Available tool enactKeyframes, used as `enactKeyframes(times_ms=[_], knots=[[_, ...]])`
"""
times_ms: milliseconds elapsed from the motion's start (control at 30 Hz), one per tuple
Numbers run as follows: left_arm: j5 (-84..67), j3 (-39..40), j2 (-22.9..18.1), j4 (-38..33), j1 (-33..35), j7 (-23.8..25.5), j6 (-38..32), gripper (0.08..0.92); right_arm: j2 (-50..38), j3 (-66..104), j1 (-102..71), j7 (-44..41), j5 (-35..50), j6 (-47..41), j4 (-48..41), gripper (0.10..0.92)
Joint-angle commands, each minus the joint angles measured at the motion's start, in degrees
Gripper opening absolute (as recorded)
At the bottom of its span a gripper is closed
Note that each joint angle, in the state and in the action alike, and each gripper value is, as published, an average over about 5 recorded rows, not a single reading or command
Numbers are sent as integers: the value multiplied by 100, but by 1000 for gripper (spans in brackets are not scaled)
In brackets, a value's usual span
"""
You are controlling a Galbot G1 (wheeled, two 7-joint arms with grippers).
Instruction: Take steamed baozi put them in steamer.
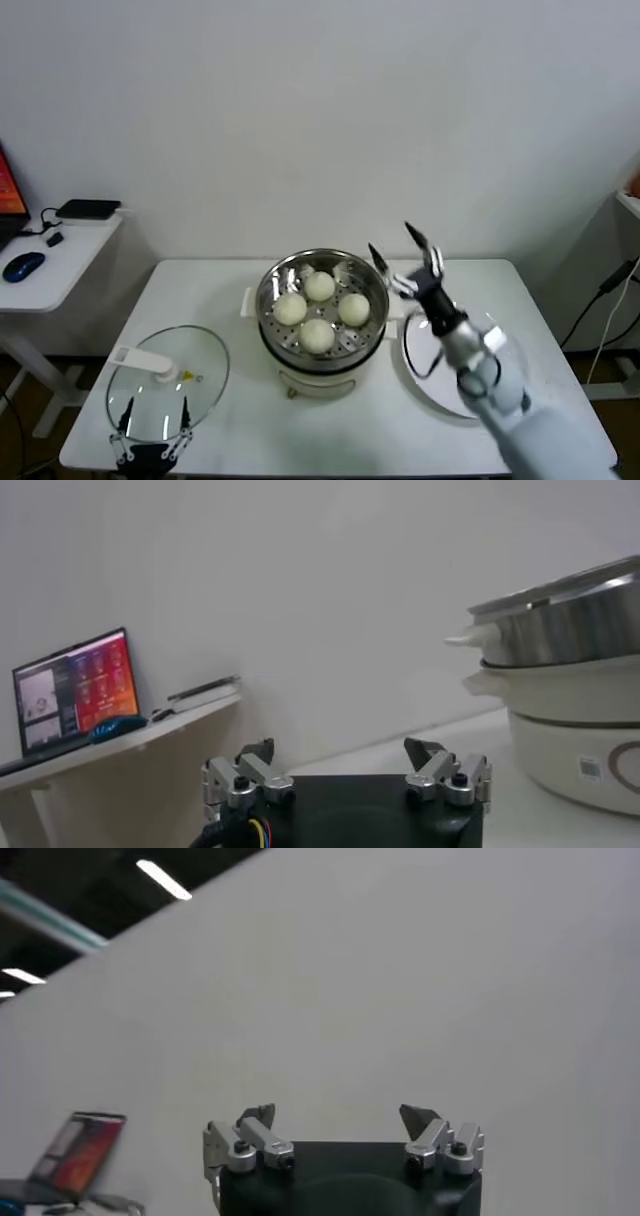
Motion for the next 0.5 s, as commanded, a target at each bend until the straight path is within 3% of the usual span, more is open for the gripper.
enactKeyframes(times_ms=[33,500], knots=[[20,18,-16,-5,17,-5,-23,823,1537,1709,-4623,123,-738,1361,-253,823],[32,64,1,-19,33,-7,-13,823,1695,1689,-5039,393,-837,1418,177,823]])
